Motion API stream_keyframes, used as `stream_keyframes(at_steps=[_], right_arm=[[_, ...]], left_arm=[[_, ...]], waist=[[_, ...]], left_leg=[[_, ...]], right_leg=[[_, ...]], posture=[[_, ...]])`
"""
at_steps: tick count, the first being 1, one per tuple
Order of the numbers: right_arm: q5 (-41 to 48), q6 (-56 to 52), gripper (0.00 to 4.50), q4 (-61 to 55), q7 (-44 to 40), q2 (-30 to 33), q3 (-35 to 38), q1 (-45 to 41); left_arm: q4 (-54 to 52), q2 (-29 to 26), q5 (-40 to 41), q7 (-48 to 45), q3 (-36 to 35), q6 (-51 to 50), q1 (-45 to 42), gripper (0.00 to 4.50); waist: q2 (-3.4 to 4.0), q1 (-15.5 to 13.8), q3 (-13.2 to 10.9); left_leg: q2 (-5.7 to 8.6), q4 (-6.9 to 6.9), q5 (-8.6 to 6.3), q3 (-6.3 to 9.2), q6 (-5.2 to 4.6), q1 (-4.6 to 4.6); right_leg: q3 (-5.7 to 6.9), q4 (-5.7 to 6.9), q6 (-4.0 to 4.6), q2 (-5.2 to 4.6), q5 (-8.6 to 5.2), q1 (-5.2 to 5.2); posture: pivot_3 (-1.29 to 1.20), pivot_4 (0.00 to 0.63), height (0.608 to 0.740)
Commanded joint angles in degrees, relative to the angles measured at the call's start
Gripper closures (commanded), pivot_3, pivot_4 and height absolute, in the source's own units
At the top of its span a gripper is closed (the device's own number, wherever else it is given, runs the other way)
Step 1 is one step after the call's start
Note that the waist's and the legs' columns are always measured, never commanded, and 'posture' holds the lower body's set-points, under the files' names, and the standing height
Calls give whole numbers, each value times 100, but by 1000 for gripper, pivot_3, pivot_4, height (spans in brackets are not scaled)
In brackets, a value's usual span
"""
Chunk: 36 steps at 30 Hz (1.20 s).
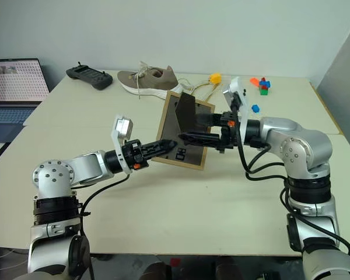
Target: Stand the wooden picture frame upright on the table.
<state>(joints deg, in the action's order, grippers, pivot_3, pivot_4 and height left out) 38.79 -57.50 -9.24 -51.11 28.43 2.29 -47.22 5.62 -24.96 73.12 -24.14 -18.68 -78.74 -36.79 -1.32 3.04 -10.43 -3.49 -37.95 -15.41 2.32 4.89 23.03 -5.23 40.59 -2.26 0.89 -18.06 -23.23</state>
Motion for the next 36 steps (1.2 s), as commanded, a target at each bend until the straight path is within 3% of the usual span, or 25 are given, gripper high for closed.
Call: stream_keyframes(at_steps=[1,6,9,11,18,25,28,35,36], right_arm=[[-980,1658,231,-176,105,462,79,400],[-3939,7391,231,595,398,1502,-556,1547],[-5164,9871,231,1460,1328,1668,-668,1610],[-5842,10785,231,2017,1960,1583,-743,1460],[-7490,11680,231,2808,3681,985,-934,705],[-8116,11839,231,3118,4618,774,-1185,240],[-8235,11962,613,3100,4774,782,-1330,186],[-8399,12003,2247,3085,4994,824,-1492,165],[-8434,11965,2635,3114,5011,840,-1501,145]], left_arm=[[341,-38,782,303,-321,-548,-166,3209],[929,-105,1681,832,-399,-927,-268,3209],[1067,-155,2266,1193,-250,-908,-305,3209],[1034,-206,2640,1409,-74,-845,-302,3209],[783,-415,3865,2068,587,-313,-36,3209],[539,-492,3988,2033,825,-82,159,3209],[485,-471,3988,1996,855,-35,271,3209],[418,-464,3988,1960,1000,31,397,3209],[420,-500,3988,1922,1038,4,385,3209]], waist=[[-2,0,-1],[-6,-51,-3],[-8,-30,-4],[-9,10,-5],[-8,40,-5],[-9,-24,-5],[-9,-23,-5],[-9,-13,-4],[-9,-12,-4]], left_leg=[[1,0,0,0,0,0],[4,0,-1,1,-1,9],[6,-1,1,-9,3,7],[4,-1,10,-16,19,-1],[0,-5,15,-23,28,-20],[4,-11,17,-21,31,-17],[5,-12,17,-23,31,-17],[5,-11,17,-21,30,-18],[5,-12,17,-21,30,-18]], right_leg=[[-1,-1,0,0,0,0],[7,-22,-4,-4,-1,2],[-6,-27,-8,-6,2,2],[-18,-21,-9,-5,4,3],[-31,15,-6,-2,2,1],[-29,14,-6,-8,3,1],[-30,15,-6,-9,3,2],[-30,17,-6,-8,3,2],[-29,17,-6,-8,3,2]], posture=[[0,150,740],[0,150,740],[0,150,740],[0,150,740],[0,150,740],[0,150,740],[0,150,740],[0,150,740],[0,150,740]])
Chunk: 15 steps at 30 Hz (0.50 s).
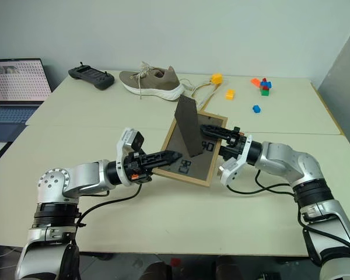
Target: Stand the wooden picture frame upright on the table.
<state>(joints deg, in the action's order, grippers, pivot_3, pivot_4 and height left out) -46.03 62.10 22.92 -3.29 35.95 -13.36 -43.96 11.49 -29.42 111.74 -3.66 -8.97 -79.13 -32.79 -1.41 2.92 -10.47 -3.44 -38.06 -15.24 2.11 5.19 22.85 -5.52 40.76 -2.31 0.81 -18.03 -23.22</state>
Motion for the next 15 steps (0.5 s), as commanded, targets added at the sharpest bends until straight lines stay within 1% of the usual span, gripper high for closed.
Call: stream_keyframes(at_steps=[1,2,6,8,10,11,12,15], right_arm=[[7,-16,2864,-84,269,106,61,-197],[-48,-42,3087,-78,327,119,64,-216],[-29,-75,3179,-68,396,156,78,-262],[70,-77,3183,-69,385,194,90,-238],[193,-90,3271,-53,345,216,98,-210],[371,-101,3354,2,258,233,98,-170],[497,-108,3354,49,198,249,91,-149],[749,-31,3354,269,99,341,40,1]], left_arm=[[-199,-99,126,-152,124,25,-13,3209],[-234,-141,126,-195,179,6,0,3209],[-472,-282,124,-215,331,142,80,3209],[-526,-306,-62,-219,266,349,79,2513],[-439,-335,-56,-230,192,518,53,2239],[-325,-373,-100,-202,88,663,-11,1955],[-258,-400,-152,-190,23,768,-60,1801],[-216,-548,26,-65,-220,991,47,1136]], waist=[[0,1,0],[0,1,0],[0,13,0],[0,18,0],[0,16,0],[0,16,0],[0,16,0],[0,20,0]], left_leg=[[0,0,0,0,0,0],[1,0,0,0,0,0],[0,0,0,1,0,-1],[0,0,0,2,0,0],[0,0,0,1,0,0],[0,0,0,1,0,0],[0,0,0,1,0,0],[0,-1,0,1,-1,0]], right_leg=[[0,0,0,0,0,0],[-1,0,0,0,0,0],[0,1,0,1,0,0],[0,1,0,1,0,0],[0,1,0,0,0,0],[0,1,0,0,0,1],[0,2,0,0,0,1],[1,2,1,0,0,1]], posture=[[0,150,740],[0,150,740],[0,150,740],[0,150,740],[0,150,740],[0,150,740],[0,150,740],[0,150,740]])
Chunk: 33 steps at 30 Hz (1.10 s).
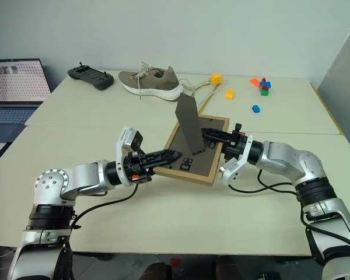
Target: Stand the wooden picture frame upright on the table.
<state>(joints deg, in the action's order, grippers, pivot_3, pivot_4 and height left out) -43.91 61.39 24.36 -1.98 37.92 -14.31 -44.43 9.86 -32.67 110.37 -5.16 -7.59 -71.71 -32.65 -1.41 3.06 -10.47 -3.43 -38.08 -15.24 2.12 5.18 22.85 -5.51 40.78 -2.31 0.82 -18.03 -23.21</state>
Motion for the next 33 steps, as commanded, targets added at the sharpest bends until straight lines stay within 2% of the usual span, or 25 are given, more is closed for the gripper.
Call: stream_keyframes(at_steps=[1,5,9,13,15,18,21,25,31,33], right_arm=[[678,43,3354,218,-115,154,106,80],[1971,-190,3354,489,-859,68,17,131],[4181,-1632,3355,215,-2673,-230,-46,353],[6613,-5118,3355,-1000,-4855,-420,-129,771],[7731,-7058,3355,-1490,-4992,-556,79,771],[8585,-8670,3355,-1665,-4983,-739,433,636],[8582,-9100,3355,-1007,-5016,-1114,607,411],[7696,-8333,3355,-229,-5381,-1477,325,526],[6981,-7613,3355,57,-5599,-1771,262,905],[6994,-7796,3355,-68,-5691,-1774,282,1039]], left_arm=[[-179,-283,189,107,-389,263,145,891],[-743,-564,120,276,-686,500,622,40],[-1759,-1086,-1309,-149,-785,691,975,0],[-3269,-1779,-3402,-998,-359,1336,1342,0],[-3707,-1888,-4313,-1395,-120,1876,1528,0],[-3861,-1753,-5024,-1719,2,2392,1656,0],[-3997,-1617,-5484,-2035,90,2743,1781,0],[-3841,-1451,-5796,-2370,66,2944,2076,0],[-3652,-1366,-6109,-2720,54,2965,2206,0],[-3622,-1333,-6197,-2778,78,2936,2182,0]], waist=[[0,9,0],[0,23,0],[0,36,0],[3,5,-2],[8,-24,-5],[13,-54,-8],[13,-50,-8],[13,-46,-7],[11,-17,-6],[9,-12,-5]], left_leg=[[-1,0,0,0,0,0],[-4,3,-1,-3,-2,0],[-13,3,-1,5,-2,1],[-13,4,-1,10,-1,1],[-13,7,0,8,0,2],[-11,6,0,1,0,2],[-10,6,-12,-3,-21,1],[-9,11,-16,-5,-28,3],[-12,12,-19,-7,-32,8],[-11,12,-19,-7,-33,1]], right_leg=[[0,-1,0,0,0,0],[-2,-4,0,-2,0,0],[2,1,1,1,1,0],[7,-2,2,0,0,7],[7,-5,2,-1,0,7],[6,-2,4,0,-1,3],[2,-4,5,8,-2,1],[3,-18,5,10,-2,2],[3,-25,3,10,-1,-1],[3,-21,3,10,-1,4]], posture=[[0,150,740],[0,150,740],[0,150,740],[0,150,740],[0,150,740],[0,150,740],[0,150,740],[0,150,740],[0,150,740],[0,150,740]])
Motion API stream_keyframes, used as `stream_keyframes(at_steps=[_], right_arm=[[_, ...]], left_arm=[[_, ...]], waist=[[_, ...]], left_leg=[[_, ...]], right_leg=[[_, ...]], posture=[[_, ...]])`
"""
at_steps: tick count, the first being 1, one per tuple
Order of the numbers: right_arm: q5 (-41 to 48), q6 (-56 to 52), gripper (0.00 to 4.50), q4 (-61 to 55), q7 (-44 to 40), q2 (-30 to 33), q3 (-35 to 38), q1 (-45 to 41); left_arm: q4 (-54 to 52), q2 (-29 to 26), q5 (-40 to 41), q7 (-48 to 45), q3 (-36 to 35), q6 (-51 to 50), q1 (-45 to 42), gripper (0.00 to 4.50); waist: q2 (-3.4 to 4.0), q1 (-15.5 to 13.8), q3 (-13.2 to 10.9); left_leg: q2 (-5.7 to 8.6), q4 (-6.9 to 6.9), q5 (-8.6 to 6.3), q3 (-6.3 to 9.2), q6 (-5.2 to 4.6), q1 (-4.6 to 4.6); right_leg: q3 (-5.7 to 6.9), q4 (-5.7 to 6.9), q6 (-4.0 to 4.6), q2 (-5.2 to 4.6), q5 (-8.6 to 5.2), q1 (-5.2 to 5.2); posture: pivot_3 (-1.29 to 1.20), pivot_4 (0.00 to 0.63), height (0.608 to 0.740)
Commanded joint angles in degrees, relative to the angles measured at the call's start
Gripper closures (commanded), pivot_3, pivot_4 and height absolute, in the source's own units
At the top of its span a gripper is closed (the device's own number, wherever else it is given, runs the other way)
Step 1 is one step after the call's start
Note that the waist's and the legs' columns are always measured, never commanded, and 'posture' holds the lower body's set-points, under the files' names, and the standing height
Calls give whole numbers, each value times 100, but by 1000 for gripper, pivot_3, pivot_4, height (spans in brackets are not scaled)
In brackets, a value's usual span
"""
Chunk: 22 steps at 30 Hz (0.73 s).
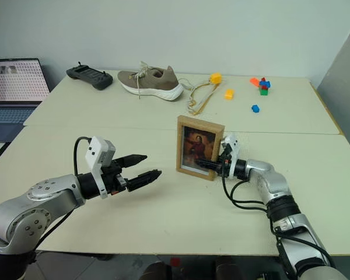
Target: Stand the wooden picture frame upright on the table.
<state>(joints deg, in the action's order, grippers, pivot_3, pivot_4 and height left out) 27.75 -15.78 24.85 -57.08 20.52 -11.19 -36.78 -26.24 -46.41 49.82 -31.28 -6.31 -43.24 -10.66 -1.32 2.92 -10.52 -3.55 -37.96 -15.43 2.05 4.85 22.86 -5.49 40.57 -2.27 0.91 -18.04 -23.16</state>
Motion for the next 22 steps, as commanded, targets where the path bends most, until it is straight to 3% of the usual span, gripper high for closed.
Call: stream_keyframes(at_steps=[1,8,13,18,22], right_arm=[[-164,-171,3009,-204,-208,-17,-7,324],[-242,-498,1315,-579,-189,160,282,512],[-327,-568,95,-1298,-307,1030,576,1015],[-291,-772,37,-2540,-421,2103,1034,1616],[584,-1841,37,-3739,-316,2613,1629,1715]], left_arm=[[6,54,-200,-205,-26,82,-37,0],[192,166,-389,-388,11,23,-230,0],[529,60,-576,-646,-11,6,-490,0],[1198,-235,-903,-1060,-59,86,-872,0],[2062,-497,-1289,-1598,14,388,-1461,0]], waist=[[-1,3,1],[1,-1,-1],[1,-44,-1],[9,-95,-6],[11,-67,-7]], left_leg=[[0,0,0,2,0,0],[0,-1,0,0,0,3],[2,0,0,4,-1,4],[5,0,-1,3,-2,5],[3,0,-1,5,-3,2]], right_leg=[[2,3,0,0,0,1],[0,5,0,0,0,-4],[5,0,0,0,-1,-3],[1,-2,0,0,-1,-3],[0,3,0,8,-1,-3]], posture=[[0,150,740],[0,150,740],[0,150,740],[0,150,740],[0,150,740]])
